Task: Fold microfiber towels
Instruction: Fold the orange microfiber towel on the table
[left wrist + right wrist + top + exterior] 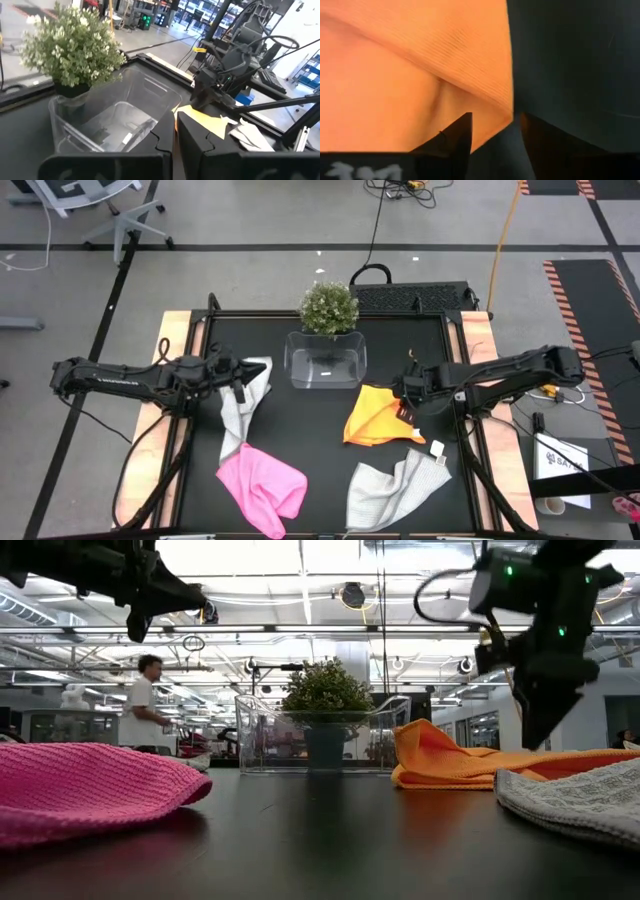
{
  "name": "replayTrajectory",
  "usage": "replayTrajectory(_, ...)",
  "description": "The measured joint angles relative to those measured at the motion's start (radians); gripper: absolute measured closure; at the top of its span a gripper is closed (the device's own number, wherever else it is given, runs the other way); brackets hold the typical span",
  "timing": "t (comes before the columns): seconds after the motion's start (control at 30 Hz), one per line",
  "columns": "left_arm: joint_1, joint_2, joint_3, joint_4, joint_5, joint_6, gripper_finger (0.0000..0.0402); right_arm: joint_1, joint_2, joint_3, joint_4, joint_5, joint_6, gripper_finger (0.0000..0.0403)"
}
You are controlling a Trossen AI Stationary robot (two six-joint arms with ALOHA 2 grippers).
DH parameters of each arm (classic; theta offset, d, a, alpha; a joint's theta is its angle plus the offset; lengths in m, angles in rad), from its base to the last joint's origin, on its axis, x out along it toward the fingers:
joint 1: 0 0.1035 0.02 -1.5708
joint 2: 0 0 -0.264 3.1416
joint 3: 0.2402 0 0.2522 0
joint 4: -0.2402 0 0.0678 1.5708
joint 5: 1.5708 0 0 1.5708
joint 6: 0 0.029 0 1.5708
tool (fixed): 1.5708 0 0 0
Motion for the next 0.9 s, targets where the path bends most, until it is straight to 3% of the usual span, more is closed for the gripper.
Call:
replayTrajectory(0.6, 0.000, 0.000, 0.000, -0.041, -0.007, -0.042, 0.0380, -0.146, 0.000, -0.157, 0.280, 0.001, -0.212, 0.0230)
replayTrajectory(0.73, 0.000, 0.000, 0.000, -0.040, -0.008, -0.042, 0.0380, -0.168, -0.001, -0.169, 0.315, -0.002, -0.212, 0.0273)
replayTrajectory(0.9, 0.000, 0.000, 0.000, -0.040, -0.008, -0.073, 0.0380, -0.170, -0.001, -0.169, 0.424, -0.148, -0.144, 0.0385)
